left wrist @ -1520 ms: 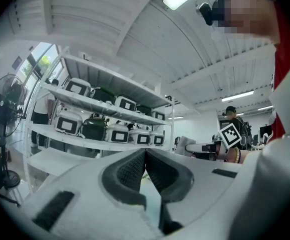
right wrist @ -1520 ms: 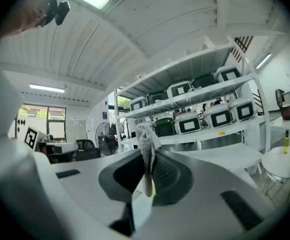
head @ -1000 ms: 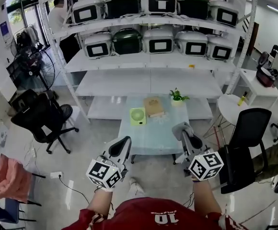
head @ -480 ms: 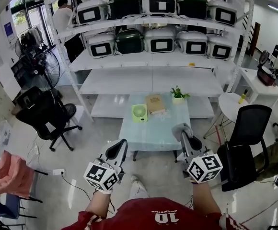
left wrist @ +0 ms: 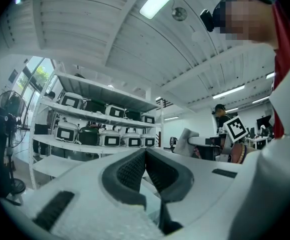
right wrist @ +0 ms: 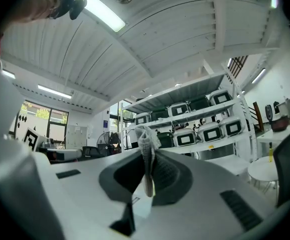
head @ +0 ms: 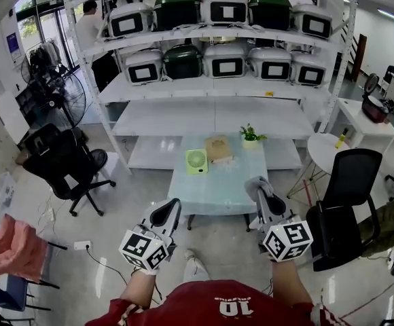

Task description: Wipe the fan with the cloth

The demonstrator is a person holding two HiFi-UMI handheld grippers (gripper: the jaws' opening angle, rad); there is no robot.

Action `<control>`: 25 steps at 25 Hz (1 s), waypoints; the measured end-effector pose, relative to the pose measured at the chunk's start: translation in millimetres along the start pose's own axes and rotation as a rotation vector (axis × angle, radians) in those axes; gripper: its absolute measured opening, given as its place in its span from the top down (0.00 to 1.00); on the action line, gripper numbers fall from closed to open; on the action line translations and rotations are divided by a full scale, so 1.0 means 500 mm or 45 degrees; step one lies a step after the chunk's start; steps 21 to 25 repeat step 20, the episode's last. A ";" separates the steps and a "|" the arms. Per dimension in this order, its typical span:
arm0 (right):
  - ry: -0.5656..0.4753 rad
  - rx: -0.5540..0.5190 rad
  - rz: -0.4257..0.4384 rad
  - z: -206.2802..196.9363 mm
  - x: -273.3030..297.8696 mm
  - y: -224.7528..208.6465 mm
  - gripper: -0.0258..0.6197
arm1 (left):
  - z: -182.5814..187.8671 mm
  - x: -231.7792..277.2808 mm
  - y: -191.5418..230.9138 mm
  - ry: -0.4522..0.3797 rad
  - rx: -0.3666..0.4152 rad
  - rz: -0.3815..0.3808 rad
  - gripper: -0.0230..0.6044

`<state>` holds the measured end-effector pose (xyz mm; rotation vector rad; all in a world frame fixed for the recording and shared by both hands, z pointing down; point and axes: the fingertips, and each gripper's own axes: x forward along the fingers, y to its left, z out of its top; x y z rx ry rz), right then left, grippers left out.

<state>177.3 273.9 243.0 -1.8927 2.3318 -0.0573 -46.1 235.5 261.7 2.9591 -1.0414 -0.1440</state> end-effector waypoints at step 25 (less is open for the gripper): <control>-0.032 0.034 0.014 0.007 -0.022 0.029 0.93 | 0.001 -0.026 -0.021 0.005 -0.002 -0.043 0.96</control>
